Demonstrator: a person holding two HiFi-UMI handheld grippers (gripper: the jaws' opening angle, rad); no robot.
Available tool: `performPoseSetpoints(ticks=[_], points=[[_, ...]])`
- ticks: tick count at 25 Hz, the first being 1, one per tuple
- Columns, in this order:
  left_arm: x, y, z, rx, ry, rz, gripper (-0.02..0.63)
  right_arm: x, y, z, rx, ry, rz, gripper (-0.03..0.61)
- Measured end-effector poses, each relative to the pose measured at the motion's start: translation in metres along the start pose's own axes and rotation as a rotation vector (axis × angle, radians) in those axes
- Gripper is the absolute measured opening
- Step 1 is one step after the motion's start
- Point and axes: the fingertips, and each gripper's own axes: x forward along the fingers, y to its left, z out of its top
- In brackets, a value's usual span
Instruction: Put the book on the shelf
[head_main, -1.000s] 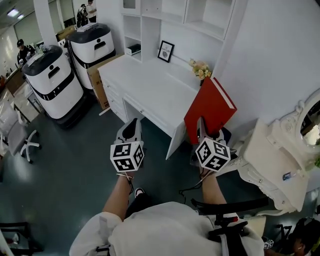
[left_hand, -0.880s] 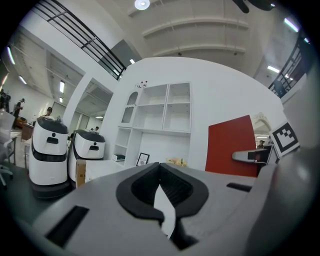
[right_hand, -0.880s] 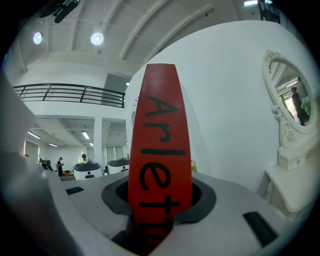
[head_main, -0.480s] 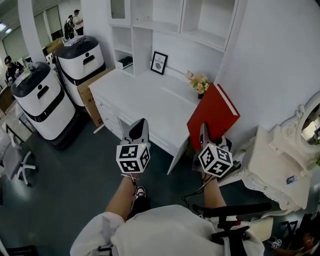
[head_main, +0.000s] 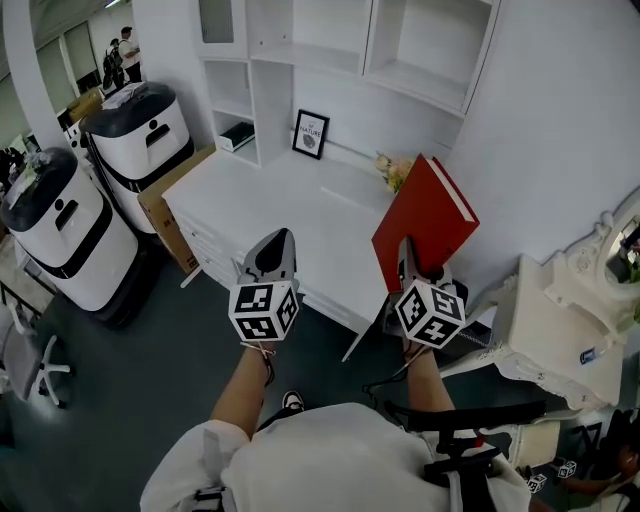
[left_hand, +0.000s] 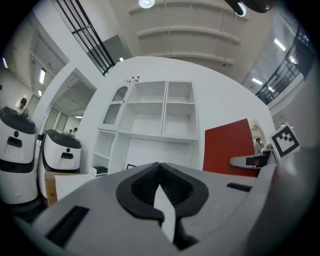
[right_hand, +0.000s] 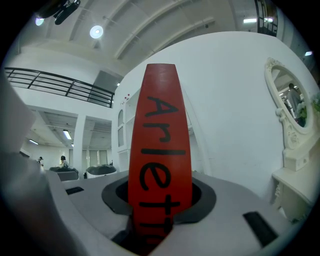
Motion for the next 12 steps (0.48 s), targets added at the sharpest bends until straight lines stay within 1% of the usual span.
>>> performPoseSetpoints(ticks=[7, 12], points=[[0.035, 0.029, -0.011, -0.006, 0.026, -0.044, 0.008, 0.027, 0.006, -0.011, -0.005, -0.002, -0.061, 0.172], [0.064, 0.037, -0.023, -0.028, 0.051, -0.08, 0.008, 0.037, -0.003, -0.015, -0.014, -0.004, -0.128, 0.172]])
